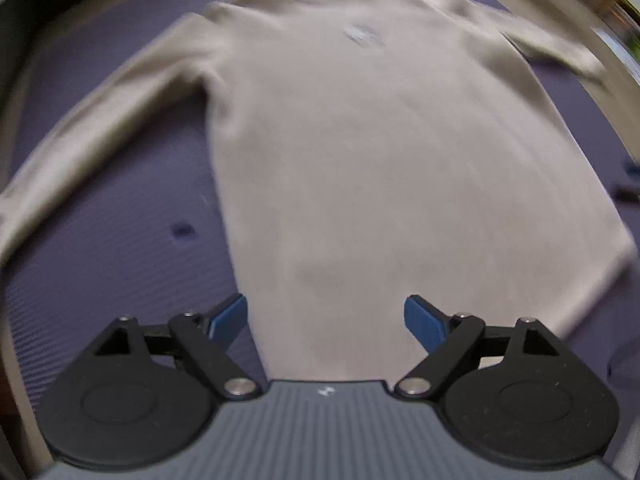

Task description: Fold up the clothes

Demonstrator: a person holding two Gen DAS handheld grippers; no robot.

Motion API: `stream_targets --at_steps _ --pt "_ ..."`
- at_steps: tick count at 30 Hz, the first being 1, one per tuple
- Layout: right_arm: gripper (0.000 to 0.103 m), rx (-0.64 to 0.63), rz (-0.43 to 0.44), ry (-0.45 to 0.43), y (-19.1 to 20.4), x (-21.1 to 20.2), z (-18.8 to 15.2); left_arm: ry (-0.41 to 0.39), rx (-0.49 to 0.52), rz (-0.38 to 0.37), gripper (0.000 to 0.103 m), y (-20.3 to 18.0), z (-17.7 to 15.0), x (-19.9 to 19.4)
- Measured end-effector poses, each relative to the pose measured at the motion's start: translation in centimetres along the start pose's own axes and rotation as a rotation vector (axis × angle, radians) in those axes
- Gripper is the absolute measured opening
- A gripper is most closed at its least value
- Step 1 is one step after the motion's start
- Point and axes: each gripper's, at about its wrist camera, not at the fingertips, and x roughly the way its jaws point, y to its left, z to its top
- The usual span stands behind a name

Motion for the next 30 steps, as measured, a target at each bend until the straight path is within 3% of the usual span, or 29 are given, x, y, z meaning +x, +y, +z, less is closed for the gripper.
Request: stream_targets --at_steps 5,7,10,13,17,21,27,30 --pt "0.079 0.111 -0.100 -0.071 -5.0 1.9 2.7 -0.140 -0.103 0.058 0.091 -2.1 4.5 1.0" --pt "0.079 0.196 -0.140 -0.094 -7.6 2.6 3.3 -0.191 -0.078 0.030 0.095 -3.5 5.3 1.8" --pt "0.079 0.319 -0.189 -0.114 -11.1 3.5 3.6 -0.241 0.046 0.075 0.095 -5.6 5.8 3.2" --pt "0.079 0.472 -0.227 -0.153 -14.8 4.2 3.5 -0.231 0.047 0.101 0.099 -6.3 6.4 4.8" --pt "0.079 0.645 -0.265 -0.219 -19.3 5.3 3.8 -0.192 -0.082 0.082 0.103 -5.4 5.6 7.1" --pt "0.078 0.740 -0.310 -0.278 -22.3 6.8 4.6 -0.243 -0.054 0.093 0.103 -5.8 4.5 7.1" --pt "0.059 0.844 -0.345 -0.328 -25.2 9.4 5.6 -0.258 -0.037 0.083 0.103 -5.7 4.3 7.2" --pt "0.042 0.879 -0.356 -0.338 -26.1 10.9 5.6 -0.273 -0.041 0.085 0.103 -6.1 4.1 7.5"
